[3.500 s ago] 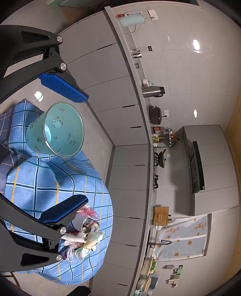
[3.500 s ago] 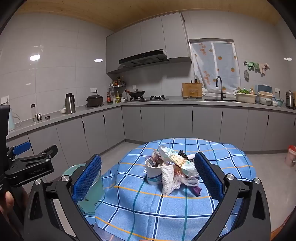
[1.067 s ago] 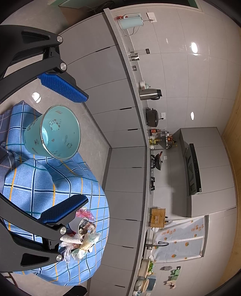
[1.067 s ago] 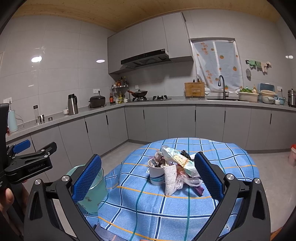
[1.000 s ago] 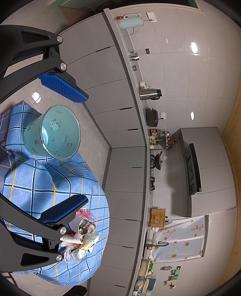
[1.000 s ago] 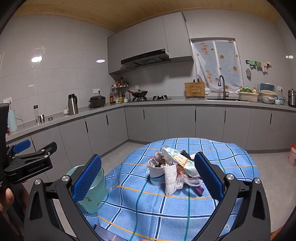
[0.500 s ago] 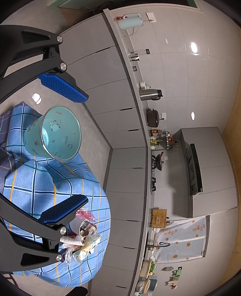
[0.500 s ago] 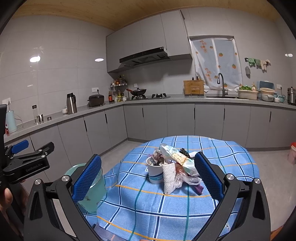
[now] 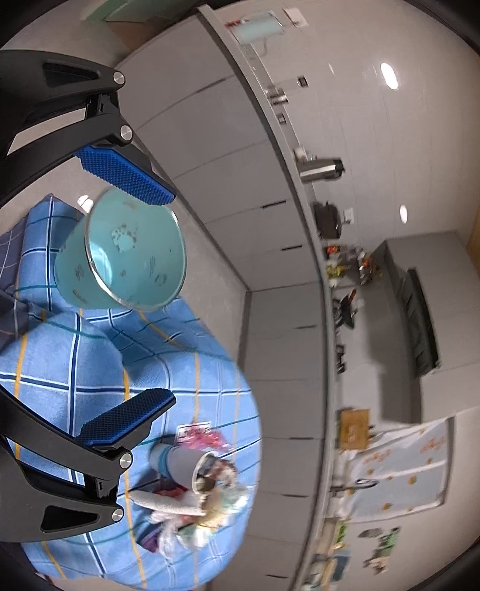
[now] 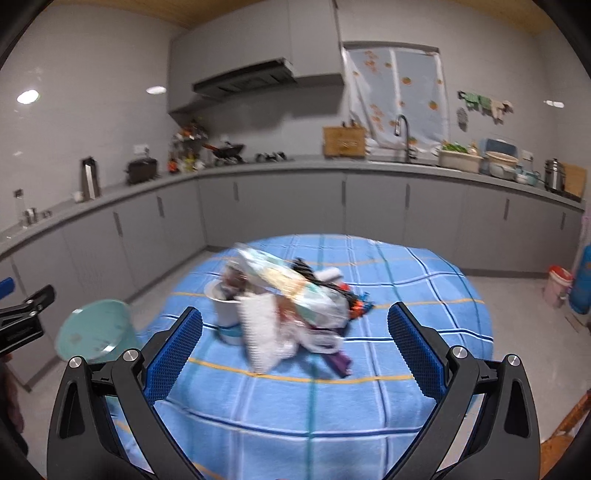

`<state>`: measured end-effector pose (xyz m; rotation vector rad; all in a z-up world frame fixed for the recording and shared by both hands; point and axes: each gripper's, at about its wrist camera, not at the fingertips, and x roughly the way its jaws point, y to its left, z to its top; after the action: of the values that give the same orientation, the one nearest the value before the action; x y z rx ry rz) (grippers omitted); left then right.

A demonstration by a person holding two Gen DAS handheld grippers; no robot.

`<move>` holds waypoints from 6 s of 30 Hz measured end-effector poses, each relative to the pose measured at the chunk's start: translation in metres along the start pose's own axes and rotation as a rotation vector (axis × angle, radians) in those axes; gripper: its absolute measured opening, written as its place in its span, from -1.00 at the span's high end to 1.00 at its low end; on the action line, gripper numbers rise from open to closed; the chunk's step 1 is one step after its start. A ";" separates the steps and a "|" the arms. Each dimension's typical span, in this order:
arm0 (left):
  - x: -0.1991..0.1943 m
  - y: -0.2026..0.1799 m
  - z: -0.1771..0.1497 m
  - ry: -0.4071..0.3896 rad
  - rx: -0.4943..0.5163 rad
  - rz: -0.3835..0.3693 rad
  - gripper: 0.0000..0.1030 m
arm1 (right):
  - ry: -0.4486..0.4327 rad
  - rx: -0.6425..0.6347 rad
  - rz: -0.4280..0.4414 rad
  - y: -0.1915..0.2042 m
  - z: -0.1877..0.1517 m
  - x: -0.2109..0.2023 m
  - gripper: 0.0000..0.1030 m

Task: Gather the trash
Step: 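Grasp the clear plastic bag with the right tool while the left tool grasps a wrapper, then carry the wrapper in the left tool over the teal bin while the right tool holds the bag, then open the left tool to drop the wrapper into the teal bin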

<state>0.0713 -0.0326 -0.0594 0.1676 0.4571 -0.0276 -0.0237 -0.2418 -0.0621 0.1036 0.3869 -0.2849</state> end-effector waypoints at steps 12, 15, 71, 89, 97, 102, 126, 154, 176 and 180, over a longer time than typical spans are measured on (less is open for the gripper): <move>0.082 -0.071 0.013 0.032 0.109 -0.069 -0.90 | 0.030 -0.046 -0.081 -0.020 0.005 0.091 -0.90; 0.094 -0.078 0.014 0.043 0.106 -0.090 -0.90 | 0.043 -0.069 -0.054 -0.012 0.013 0.109 -0.90; 0.127 -0.193 0.060 0.062 0.248 -0.443 0.94 | -0.019 0.011 0.005 -0.049 0.034 0.122 0.83; 0.078 -0.166 0.111 -0.124 0.164 -0.455 0.95 | -0.099 0.007 -0.012 -0.049 0.047 0.089 0.83; 0.054 -0.148 0.144 -0.217 0.112 -0.443 0.95 | -0.141 0.000 -0.009 -0.046 0.061 0.077 0.83; 0.037 -0.126 0.157 -0.264 0.092 -0.416 0.95 | -0.182 -0.020 0.019 -0.032 0.079 0.066 0.83; 0.050 0.029 0.101 -0.123 -0.045 -0.136 0.95 | -0.169 -0.102 0.306 0.091 0.115 0.073 0.83; 0.102 0.162 0.054 0.062 -0.207 0.081 0.95 | -0.047 -0.154 0.636 0.247 0.110 0.107 0.83; 0.143 0.180 0.026 0.145 -0.265 0.095 0.89 | 0.137 -0.112 0.801 0.309 0.075 0.157 0.83; 0.150 0.183 0.021 0.162 -0.270 0.102 0.88 | 0.157 -0.127 0.804 0.315 0.068 0.161 0.83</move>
<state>0.2265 0.1462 -0.0789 -0.0731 0.6081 0.1481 0.2360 0.0080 -0.0475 0.1492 0.4871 0.5438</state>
